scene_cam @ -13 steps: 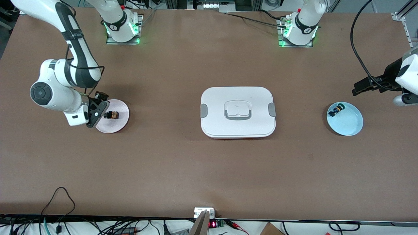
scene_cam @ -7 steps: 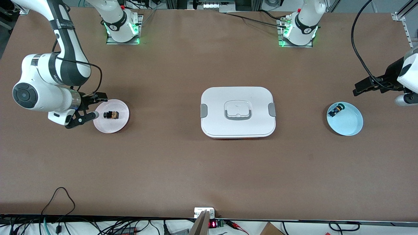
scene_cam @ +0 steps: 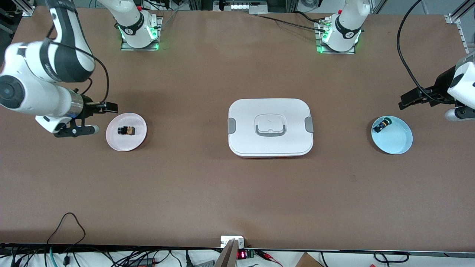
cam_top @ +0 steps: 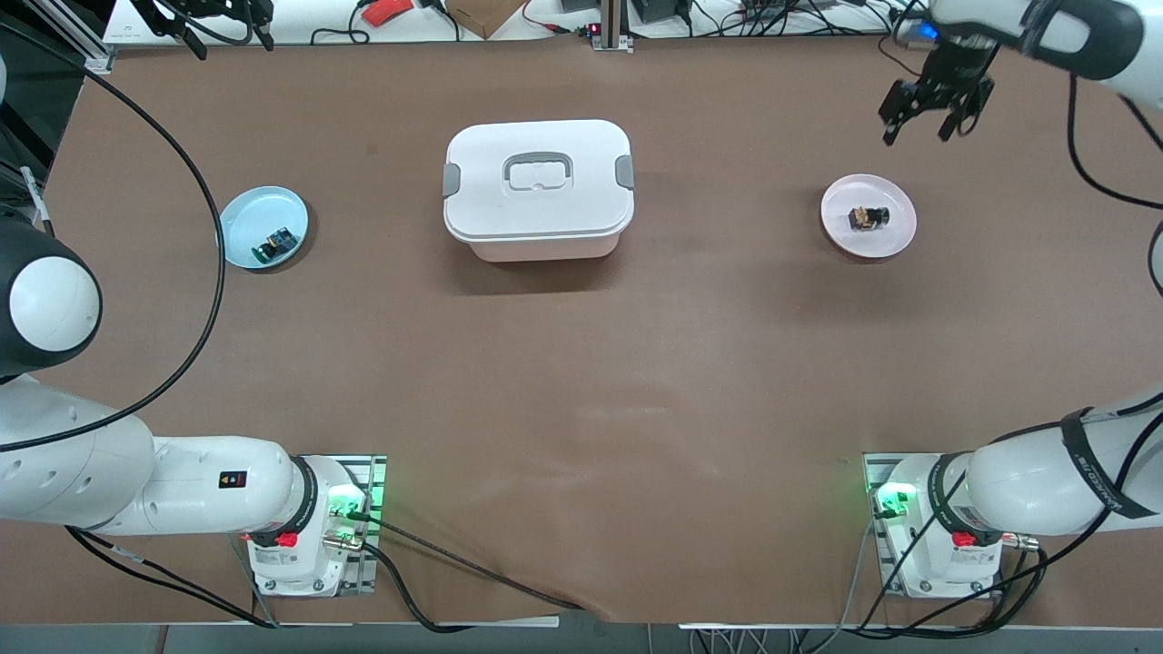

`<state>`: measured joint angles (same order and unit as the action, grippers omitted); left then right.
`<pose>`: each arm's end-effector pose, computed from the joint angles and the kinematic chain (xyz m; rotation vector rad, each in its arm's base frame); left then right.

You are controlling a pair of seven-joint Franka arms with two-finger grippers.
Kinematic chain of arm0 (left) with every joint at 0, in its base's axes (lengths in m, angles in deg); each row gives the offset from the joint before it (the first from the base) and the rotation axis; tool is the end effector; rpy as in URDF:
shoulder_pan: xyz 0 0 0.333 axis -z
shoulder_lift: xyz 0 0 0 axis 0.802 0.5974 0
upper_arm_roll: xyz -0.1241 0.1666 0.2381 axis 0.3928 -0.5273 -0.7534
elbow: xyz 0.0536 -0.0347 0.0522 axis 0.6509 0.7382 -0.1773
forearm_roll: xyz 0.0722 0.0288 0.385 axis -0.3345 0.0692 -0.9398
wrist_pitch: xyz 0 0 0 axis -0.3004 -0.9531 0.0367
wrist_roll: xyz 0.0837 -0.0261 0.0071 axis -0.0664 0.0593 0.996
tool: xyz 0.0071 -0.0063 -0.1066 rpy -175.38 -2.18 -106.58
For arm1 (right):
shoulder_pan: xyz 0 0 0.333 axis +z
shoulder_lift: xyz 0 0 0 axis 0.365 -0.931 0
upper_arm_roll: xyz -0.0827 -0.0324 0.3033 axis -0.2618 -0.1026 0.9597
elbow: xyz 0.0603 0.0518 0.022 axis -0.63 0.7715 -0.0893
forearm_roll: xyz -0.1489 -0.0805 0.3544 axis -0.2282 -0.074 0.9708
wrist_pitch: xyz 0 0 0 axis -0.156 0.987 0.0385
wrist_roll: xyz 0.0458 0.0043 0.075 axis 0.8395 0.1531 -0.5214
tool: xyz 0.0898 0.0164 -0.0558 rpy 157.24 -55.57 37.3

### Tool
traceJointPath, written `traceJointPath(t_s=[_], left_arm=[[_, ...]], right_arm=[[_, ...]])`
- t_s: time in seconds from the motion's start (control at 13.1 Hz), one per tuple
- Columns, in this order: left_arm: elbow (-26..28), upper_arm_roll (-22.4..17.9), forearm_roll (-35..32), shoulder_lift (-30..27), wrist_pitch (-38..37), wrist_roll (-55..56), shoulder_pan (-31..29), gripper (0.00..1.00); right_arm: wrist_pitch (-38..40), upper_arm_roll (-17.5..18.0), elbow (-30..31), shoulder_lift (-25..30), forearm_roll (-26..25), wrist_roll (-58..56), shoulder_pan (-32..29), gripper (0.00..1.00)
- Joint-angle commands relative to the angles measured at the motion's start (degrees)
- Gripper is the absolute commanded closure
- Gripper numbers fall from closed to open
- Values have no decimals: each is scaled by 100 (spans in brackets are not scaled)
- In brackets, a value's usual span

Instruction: Transfer orange switch to right arm and place

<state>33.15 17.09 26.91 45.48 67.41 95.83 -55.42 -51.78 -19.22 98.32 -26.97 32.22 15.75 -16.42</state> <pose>0.5783 0.0038 0.5805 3.1030 0.2036 -0.0809 0.5825 0.0461 0.4379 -3.1001 -0.1545 0.4075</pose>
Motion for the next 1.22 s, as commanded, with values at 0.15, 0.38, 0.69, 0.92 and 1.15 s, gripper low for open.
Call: traceJointPath(t_s=[0.15,0.38,0.69,0.92,1.15], left_arm=[[-159,-22,30,81,-62,-7,26,0],[-159,-22,39,81,-62,2,26,0],[-159,-22,39,81,-62,19,26,0],[-159,-22,48,81,-62,19,35,0],[-159,-22,56,73,-62,37,43,0]], right_arm=[[592,-45,-1241,0,-15,116,-225,0],[775,-62,-1515,87,-41,134,-446,0],[988,-45,-1271,385,-401,205,-446,0],[102,-54,-190,1053,-376,187,-455,0],[362,-45,-284,1134,-367,117,-446,0]])
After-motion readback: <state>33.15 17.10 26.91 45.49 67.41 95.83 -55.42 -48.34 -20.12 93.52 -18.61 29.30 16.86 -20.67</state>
